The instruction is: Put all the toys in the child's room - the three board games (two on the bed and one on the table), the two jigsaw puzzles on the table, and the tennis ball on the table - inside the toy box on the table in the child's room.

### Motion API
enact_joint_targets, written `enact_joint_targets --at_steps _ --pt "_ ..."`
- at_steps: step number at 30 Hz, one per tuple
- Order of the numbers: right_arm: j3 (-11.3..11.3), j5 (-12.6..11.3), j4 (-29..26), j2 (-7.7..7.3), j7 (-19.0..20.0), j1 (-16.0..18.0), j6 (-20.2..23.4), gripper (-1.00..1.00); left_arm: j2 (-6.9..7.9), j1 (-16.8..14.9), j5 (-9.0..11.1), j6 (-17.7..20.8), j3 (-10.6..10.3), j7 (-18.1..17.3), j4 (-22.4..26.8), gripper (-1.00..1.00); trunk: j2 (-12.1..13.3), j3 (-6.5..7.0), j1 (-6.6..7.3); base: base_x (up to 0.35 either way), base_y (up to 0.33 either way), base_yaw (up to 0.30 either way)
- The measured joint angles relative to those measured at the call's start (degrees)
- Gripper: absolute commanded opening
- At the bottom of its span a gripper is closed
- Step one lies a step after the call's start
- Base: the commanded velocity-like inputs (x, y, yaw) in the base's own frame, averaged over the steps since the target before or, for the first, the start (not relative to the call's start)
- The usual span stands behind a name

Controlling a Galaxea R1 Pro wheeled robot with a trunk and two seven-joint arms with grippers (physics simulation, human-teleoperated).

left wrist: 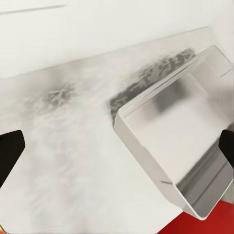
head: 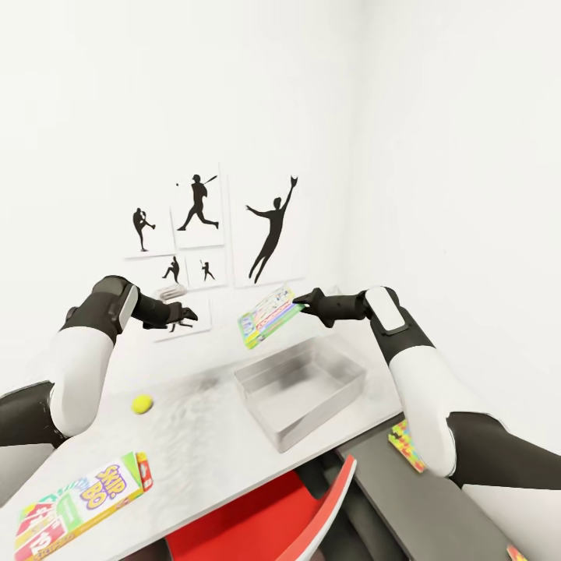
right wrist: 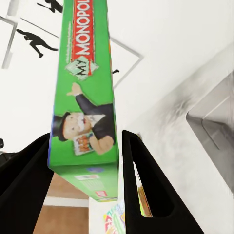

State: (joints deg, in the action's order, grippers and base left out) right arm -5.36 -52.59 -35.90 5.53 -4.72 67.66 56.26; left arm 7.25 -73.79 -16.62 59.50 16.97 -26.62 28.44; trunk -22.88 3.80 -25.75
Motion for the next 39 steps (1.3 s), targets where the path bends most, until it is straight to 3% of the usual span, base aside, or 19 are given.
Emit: enact_joint_targets --at_steps 15,21,23,28,39 --pt "0.0 0.4 0.8 -0.92 -1.0 0.0 0.2 -1.0 0.14 0.0 0.0 0.1 -0.1 -0.1 0.0 1.0 0.0 0.0 -0.01 0.014 -0.019 0.0" --pt "-0.2 0.9 5.5 -1.75 -12.3 0.6 0.3 -1.0 0.46 0.0 0.0 0.1 0.0 -0.1 0.0 1.0 0.0 0.0 -0.01 0.0 0.0 0.0" --pt "-0.2 0.3 6.7 -2.39 -13.7 0.8 0.1 -1.0 0.49 0.0 0.0 0.1 0.0 -0.1 0.0 1.0 0.0 0.0 -0.01 0.0 0.0 0.0" --pt "-0.2 0.3 9.2 -3.69 -14.9 0.8 0.0 -1.0 0.52 0.0 0.1 0.0 0.0 -0.1 0.0 1.0 0.0 0.0 -0.01 0.0 0.0 0.0" --pt "-0.2 0.0 9.3 -4.1 -14.9 0.8 -0.1 -1.0 0.52 0.0 0.2 -0.1 0.0 -0.1 0.0 1.0 0.0 0.0 0.0 0.066 0.036 0.0"
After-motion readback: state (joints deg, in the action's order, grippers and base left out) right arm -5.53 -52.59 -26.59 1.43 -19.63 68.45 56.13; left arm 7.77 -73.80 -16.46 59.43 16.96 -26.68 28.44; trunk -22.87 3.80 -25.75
